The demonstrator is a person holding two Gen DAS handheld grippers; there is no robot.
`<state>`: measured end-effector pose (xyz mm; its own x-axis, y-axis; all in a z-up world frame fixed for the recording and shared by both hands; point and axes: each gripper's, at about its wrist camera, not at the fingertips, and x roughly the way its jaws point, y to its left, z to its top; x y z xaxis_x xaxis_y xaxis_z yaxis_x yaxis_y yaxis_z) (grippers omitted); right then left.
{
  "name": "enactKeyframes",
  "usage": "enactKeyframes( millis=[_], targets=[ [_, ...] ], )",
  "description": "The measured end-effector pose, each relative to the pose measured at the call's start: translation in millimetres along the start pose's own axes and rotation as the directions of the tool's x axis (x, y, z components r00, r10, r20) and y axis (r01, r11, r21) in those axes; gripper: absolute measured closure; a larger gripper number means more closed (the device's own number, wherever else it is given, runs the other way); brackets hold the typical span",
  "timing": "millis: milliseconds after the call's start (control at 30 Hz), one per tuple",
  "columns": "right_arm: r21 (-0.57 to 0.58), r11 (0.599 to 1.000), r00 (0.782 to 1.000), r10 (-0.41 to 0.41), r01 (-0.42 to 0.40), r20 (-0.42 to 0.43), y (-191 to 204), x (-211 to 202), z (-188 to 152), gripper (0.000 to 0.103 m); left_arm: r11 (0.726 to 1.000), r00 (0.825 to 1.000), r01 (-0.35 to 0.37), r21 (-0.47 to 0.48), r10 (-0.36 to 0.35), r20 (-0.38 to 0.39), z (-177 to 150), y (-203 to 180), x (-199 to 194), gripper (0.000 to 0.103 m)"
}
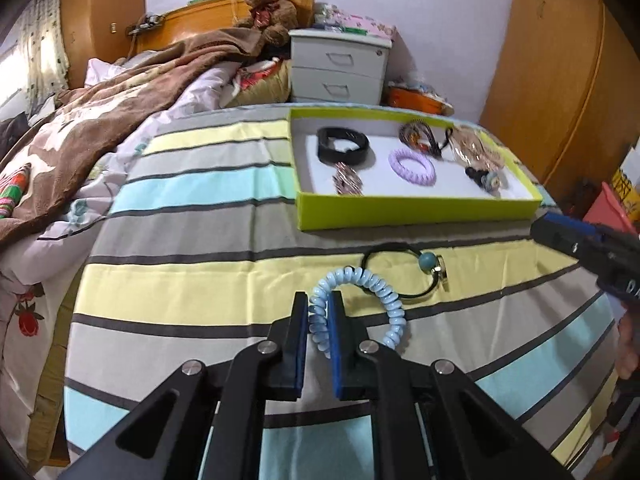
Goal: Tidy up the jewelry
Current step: 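Grasp the light blue coil tie with the left tool while the right tool grasps the black H-charm tie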
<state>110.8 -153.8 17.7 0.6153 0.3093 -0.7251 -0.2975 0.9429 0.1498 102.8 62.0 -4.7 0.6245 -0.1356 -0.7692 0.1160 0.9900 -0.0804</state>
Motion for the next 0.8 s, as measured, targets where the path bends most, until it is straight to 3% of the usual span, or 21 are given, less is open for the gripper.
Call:
enactKeyframes(
  millis=[500,800],
  targets=[
    [-0.075,0.994,0.994,0.077,-0.083,-0.071,47,37,3,0.065,0.996,0.999,-0.007,-0.084,0.011,0.044,-4,34,-21,0.093],
    [-0.114,0.991,0.992,0.050,-0.064,-0.117,65,63,2,0.065,0.994,0.999,0.000,-0.111,0.004,0.039,-9,43,-21,0.093]
  ],
)
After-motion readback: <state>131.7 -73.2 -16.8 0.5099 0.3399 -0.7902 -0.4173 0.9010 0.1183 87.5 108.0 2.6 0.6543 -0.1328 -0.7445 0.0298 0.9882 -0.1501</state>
